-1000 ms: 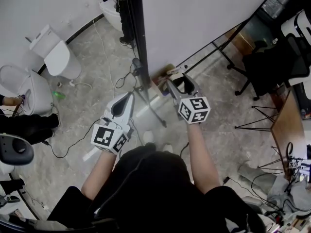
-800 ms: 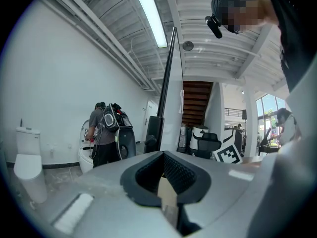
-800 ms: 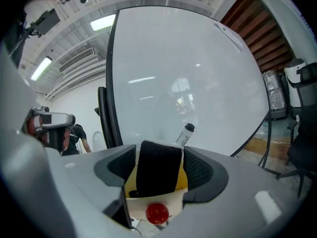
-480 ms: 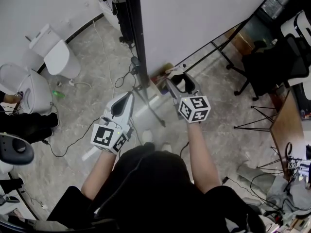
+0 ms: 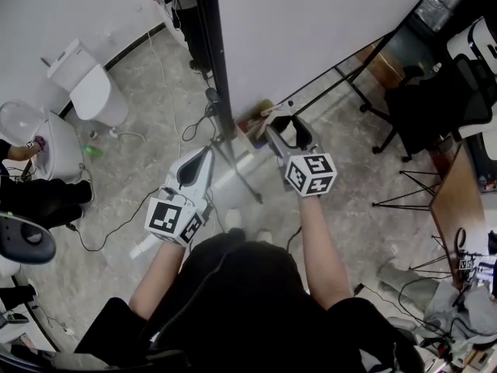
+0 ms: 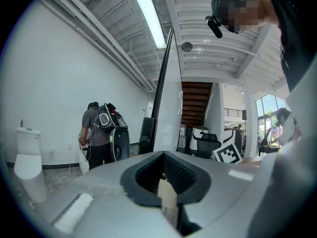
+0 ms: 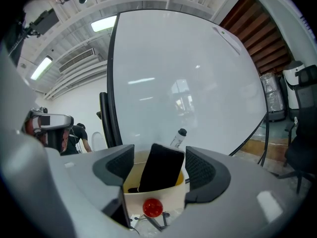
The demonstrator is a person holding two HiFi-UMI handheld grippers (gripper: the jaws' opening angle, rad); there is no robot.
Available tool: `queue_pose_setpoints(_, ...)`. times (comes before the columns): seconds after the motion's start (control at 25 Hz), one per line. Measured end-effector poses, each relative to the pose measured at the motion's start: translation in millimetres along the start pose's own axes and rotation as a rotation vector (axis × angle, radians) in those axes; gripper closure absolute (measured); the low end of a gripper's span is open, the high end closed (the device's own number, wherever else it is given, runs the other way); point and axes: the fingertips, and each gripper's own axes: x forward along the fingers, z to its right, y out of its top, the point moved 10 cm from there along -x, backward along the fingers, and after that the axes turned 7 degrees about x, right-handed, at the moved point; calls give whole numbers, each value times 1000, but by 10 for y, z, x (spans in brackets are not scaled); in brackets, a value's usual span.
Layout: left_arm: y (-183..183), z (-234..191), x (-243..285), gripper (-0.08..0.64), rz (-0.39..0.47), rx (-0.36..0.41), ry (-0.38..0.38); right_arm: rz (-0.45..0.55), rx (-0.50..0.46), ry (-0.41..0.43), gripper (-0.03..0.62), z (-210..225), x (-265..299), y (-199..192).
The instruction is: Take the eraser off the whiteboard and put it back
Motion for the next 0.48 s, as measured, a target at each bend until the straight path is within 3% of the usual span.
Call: queue_pose_setpoints(0.48,66,185,-3,555,15,18,-11,21,-14,36,263,-39,-284,110)
